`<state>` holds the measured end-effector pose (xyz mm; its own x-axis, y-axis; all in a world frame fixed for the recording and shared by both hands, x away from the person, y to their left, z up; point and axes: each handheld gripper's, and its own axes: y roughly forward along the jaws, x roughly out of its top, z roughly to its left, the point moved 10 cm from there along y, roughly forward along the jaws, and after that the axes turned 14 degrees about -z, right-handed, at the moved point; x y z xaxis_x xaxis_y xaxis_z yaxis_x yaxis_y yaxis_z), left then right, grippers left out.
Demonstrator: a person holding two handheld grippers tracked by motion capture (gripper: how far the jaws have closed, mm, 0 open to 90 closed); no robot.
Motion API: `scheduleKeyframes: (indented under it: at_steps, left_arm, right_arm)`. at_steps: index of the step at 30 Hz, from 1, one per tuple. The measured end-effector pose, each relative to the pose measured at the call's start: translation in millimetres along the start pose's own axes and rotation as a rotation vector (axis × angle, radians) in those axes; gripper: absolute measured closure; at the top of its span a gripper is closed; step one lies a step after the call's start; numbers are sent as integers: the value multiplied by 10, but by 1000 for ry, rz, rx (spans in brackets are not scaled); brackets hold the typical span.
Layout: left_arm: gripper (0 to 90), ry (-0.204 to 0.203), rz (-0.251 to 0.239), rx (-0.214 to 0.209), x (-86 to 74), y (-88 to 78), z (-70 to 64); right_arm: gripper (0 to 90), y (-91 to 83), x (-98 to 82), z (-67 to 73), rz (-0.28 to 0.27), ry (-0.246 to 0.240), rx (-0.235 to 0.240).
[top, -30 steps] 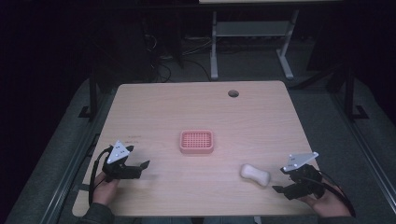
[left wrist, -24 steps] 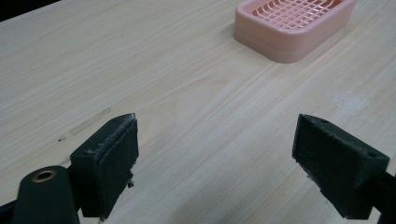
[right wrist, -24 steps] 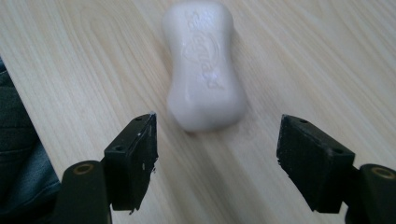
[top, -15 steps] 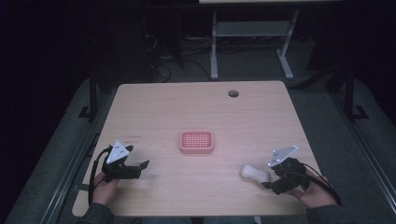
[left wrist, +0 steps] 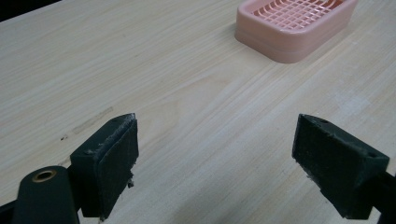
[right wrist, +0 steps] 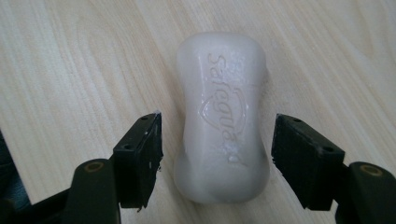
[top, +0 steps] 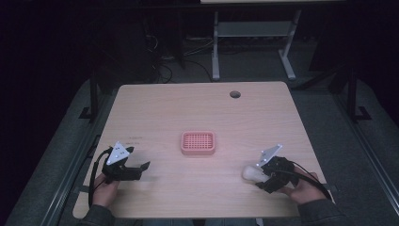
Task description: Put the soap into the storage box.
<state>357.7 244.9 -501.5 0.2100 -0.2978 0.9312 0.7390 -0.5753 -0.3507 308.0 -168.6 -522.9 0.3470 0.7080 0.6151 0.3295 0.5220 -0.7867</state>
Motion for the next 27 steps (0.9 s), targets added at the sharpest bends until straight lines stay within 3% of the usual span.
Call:
scheduleKeyframes:
  at_steps: [11, 27]
  left_arm:
    - [139, -7, -5, 2, 5, -3, 4]
    - [139, -4, 2, 0, 0, -14, 15]
  right_arm:
    - [399, 137, 35, -43, 54, -31, 15]
    - [455, 213, 40, -36, 99, -26, 51]
